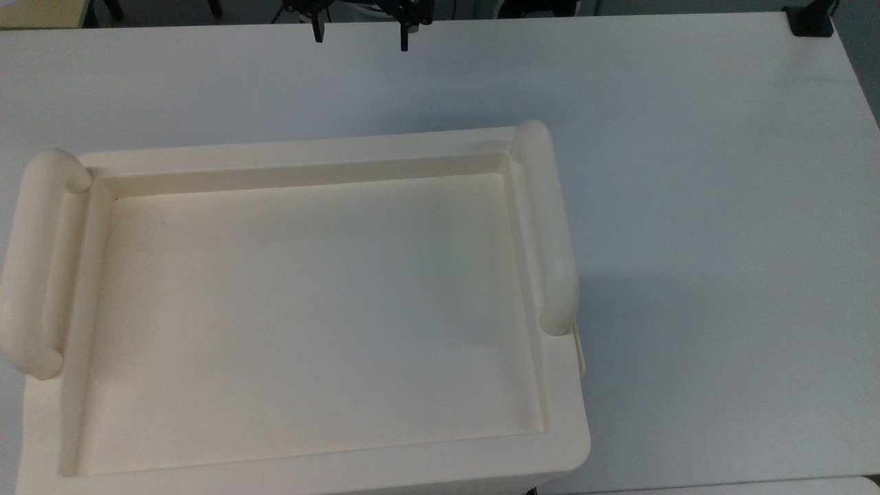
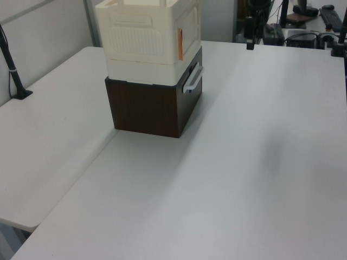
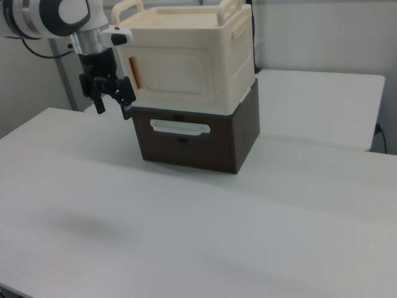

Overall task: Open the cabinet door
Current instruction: 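Move the gripper down toward the cream cabinet door's handle edge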

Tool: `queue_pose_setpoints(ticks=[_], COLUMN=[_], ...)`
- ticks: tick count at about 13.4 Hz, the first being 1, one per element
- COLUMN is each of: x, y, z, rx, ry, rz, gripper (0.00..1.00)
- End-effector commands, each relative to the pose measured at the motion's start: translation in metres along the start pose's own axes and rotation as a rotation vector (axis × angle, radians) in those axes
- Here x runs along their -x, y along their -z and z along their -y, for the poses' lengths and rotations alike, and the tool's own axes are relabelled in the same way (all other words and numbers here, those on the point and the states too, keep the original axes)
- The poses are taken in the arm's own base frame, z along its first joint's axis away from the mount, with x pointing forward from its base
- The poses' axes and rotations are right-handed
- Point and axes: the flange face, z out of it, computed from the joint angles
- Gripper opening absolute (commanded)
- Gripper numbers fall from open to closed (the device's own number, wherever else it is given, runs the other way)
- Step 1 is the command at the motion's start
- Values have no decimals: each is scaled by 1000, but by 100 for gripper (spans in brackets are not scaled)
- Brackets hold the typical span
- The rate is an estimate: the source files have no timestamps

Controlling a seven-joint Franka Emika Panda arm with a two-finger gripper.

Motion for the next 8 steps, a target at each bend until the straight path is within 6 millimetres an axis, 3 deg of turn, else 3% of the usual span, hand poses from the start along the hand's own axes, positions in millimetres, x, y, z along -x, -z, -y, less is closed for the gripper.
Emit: queue_pose_setpoints(ticks=[1, 8], x=[2, 3], y=[3, 2], z=[-10, -9], rx=[-11, -8], ry=[-5, -2], rz=[-20, -13], gripper=[100, 100])
